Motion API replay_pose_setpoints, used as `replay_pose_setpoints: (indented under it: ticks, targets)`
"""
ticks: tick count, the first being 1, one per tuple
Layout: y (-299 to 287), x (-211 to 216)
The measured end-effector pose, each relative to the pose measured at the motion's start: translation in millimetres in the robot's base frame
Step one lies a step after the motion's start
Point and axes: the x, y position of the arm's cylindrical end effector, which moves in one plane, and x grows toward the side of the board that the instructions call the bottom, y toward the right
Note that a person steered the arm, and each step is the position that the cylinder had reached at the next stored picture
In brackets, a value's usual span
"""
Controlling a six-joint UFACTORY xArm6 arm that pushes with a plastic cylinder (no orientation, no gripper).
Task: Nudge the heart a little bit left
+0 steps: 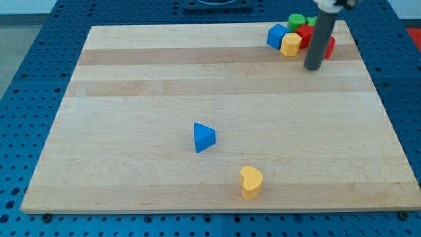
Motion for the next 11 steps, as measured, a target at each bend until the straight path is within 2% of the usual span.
replay_pose_setpoints:
  ticks: [1,2,3,4,5,6,7,8,9,10,11]
  targets:
    - [-9,85]
    - [-38,147]
    - [-94,251]
    - [-94,251]
    - [-129,249]
    - [-198,243]
    - [-260,217]
    - [-294,124]
    - [-312,147]
    - [-319,240]
    - [-280,251]
